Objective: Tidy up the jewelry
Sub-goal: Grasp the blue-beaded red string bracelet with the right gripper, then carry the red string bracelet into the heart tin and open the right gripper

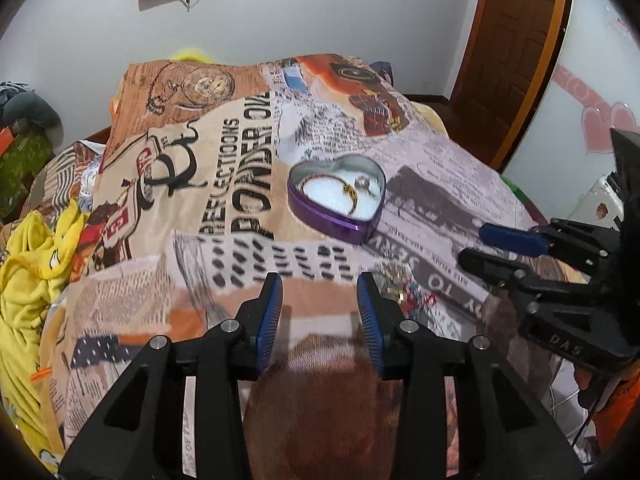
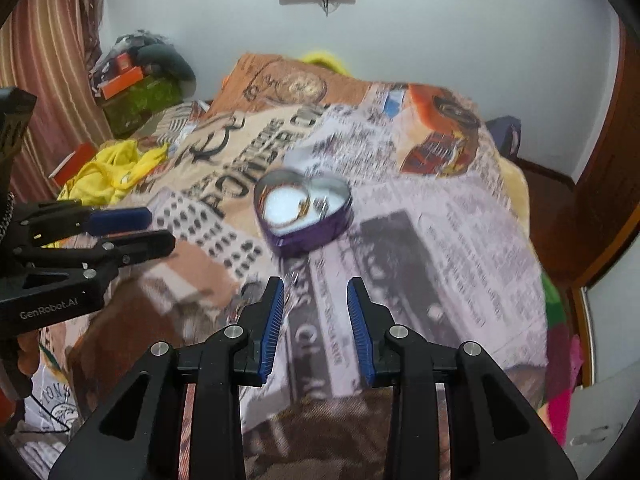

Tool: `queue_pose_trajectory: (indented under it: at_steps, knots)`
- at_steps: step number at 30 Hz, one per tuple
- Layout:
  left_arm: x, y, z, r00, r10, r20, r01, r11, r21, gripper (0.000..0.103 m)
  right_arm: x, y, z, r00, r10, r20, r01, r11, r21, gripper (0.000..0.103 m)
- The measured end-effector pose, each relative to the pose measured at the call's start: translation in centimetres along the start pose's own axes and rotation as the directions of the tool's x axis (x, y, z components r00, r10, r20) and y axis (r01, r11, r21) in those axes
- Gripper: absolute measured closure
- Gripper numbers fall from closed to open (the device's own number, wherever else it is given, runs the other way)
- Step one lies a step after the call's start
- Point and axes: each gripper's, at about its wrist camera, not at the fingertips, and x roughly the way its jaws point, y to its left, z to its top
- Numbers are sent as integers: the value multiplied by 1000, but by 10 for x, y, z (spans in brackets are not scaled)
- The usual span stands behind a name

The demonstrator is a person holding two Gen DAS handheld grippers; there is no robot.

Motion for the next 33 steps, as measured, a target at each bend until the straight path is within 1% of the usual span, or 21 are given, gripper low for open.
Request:
queue_pose_trajectory:
  at_steps: [6,14,17,22,23,25,26,27,28,30,33]
  knots:
    - [9,-3,-13,1000,4,-31,-4,1000,7,65,20,13,-18,997,42,-69,-42,999,-2,73]
    - [15,-4,-20,999,12,-37,-11,1000,22,65,45,26,-24,989,67,-131,-70,997,-16,73]
    - [16,-3,-18,999,8,-36,-7,1000,21,65,47,28,-24,991,56,-120,-60,998,-31,73]
    - [20,-2,-16,999,-3,-37,3,1000,8,65,46,25,-28,991,78,-111,-82,996,-29,74]
    - [21,-2,-15,999,-4,-37,4,1000,9,65,46,25,-29,991,80,-110,-84,996,-30,76]
    - [21,-4,-14,999,-5,-38,6,1000,15,65,47,25,-29,992,63,-107,-68,997,-37,87]
    - [22,-4,-13,999,-6,-38,6,1000,17,65,47,23,-29,993,55,-105,-59,997,-39,88]
    - [23,-5,-13,999,-7,-39,8,1000,20,65,47,21,-29,993,62,-104,-66,997,-32,93]
    - [23,-7,-12,999,-10,-41,10,1000,23,65,46,18,-30,993,61,-103,-64,998,-24,96]
    - [25,-9,-10,999,-20,-44,21,999,26,65,46,14,-29,992,78,-101,-79,997,-11,96]
    - [29,-12,-8,998,-36,-51,37,999,26,65,42,11,-30,994,66,-88,-66,998,-1,96]
